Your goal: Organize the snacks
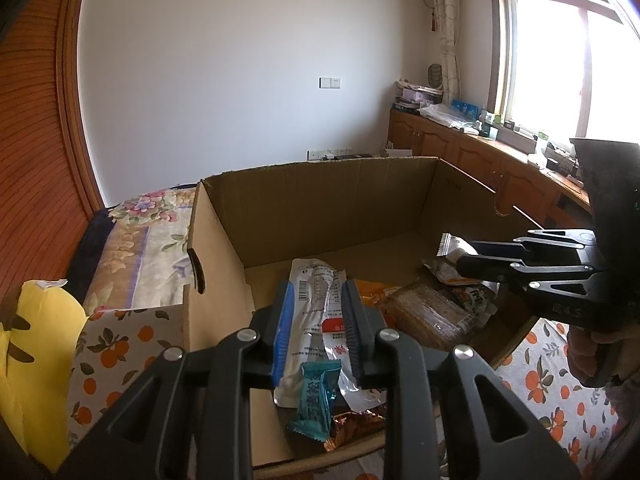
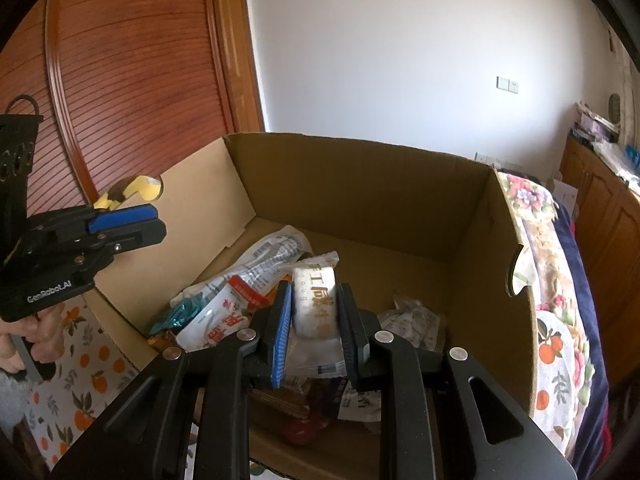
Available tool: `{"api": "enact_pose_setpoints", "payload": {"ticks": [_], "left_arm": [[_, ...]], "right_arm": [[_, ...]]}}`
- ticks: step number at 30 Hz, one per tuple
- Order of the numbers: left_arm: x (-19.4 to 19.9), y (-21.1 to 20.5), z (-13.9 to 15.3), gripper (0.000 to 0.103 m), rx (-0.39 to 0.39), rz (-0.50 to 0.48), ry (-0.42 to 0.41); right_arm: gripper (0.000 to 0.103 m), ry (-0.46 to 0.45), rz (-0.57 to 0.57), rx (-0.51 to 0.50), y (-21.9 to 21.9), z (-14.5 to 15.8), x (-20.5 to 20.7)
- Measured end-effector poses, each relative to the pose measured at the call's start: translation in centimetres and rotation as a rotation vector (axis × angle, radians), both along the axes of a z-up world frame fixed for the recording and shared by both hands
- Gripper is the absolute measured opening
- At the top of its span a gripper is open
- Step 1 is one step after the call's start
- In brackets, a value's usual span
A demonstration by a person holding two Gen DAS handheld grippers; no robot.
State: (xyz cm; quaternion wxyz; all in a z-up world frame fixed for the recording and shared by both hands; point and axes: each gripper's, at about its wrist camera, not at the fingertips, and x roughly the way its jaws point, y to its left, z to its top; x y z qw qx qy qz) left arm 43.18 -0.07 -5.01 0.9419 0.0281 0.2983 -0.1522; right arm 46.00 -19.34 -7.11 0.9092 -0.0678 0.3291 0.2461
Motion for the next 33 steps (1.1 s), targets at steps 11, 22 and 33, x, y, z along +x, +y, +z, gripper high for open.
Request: {"api": "enact_pose_setpoints", "payload": {"ticks": [11,22,33], "left_arm": [[-2.3,0.0,2.0,0.024,0.014,-0.005,-0.029],[-8.6,-0.8,6.5,0.025,0.037,-0.01,-0.087],[-16.0,-1.8,10.0,0.032,0.045,-0.017,-0.142]], "right_arm": [[0.04,-0.017,-0.029,-0.008,0.1,1.2,-0.8],[0.04,-0.081,-0.056,0.016,-1.2,6.3,-6.8],[0.044,-0.158,-0.088,0.025,-2.8,10.8,-15.2]]}}
